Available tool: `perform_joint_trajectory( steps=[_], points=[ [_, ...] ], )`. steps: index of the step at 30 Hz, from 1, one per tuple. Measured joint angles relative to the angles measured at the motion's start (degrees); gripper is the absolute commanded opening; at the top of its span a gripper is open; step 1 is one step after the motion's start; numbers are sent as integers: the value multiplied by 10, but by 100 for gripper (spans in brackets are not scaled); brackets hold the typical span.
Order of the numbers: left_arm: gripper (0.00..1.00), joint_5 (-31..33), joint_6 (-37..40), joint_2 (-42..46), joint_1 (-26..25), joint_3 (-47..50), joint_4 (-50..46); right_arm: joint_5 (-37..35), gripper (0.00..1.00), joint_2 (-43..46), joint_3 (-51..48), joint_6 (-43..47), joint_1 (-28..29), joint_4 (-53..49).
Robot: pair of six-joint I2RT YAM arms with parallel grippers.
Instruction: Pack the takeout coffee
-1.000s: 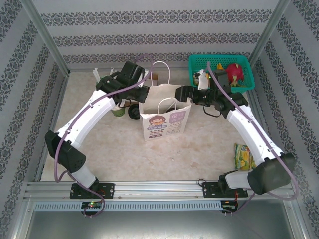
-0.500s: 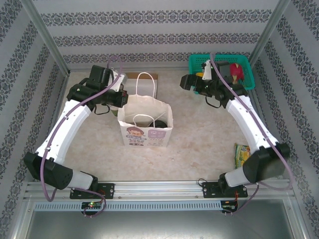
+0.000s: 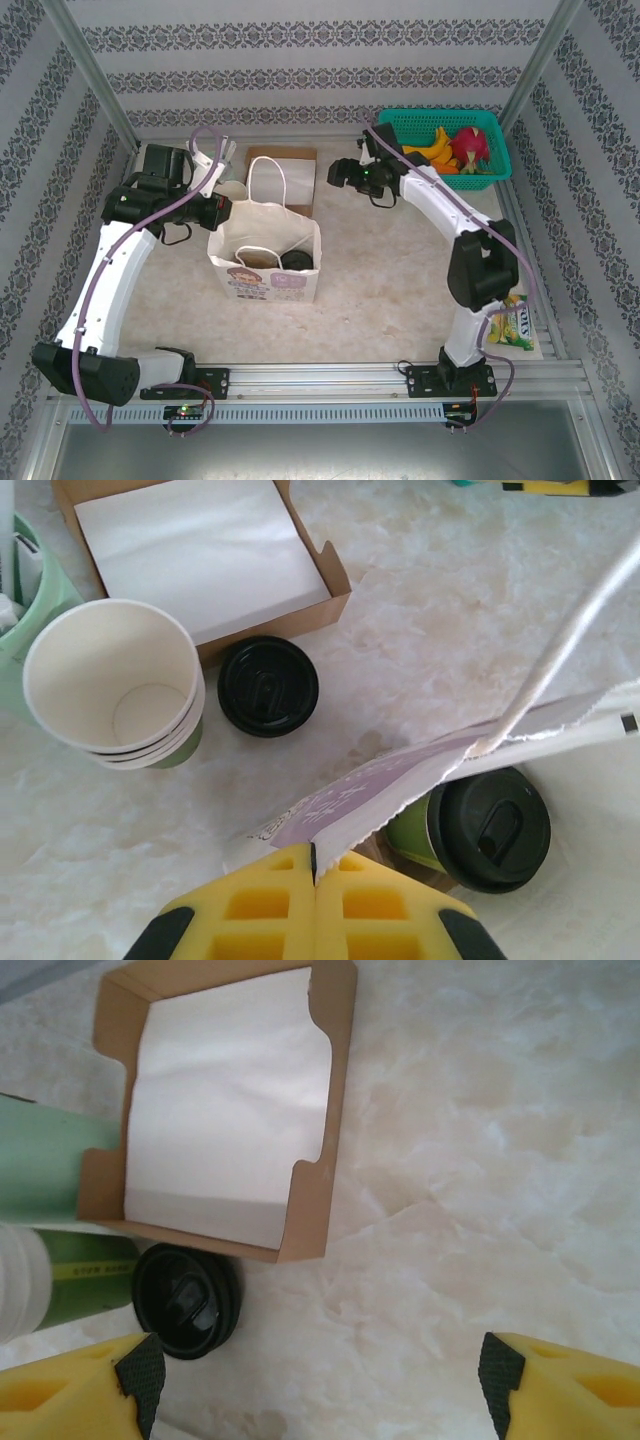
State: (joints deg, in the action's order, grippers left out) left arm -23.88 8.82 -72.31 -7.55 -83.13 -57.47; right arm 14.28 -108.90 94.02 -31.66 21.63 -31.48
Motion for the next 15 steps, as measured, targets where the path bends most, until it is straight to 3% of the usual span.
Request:
perform_joint_trajectory(
  steps=[3, 7, 15],
  points=[
    [0, 12, 10, 0, 15, 0, -13, -3, 76, -47, 32, -2, 11, 0],
    [0, 21, 13, 5, 34, 11, -12, -3, 61, -109, 80, -11, 27, 0],
    [0, 20, 13, 12, 36, 38, -2, -34, 50, -182, 113, -33, 66, 0]
  ],
)
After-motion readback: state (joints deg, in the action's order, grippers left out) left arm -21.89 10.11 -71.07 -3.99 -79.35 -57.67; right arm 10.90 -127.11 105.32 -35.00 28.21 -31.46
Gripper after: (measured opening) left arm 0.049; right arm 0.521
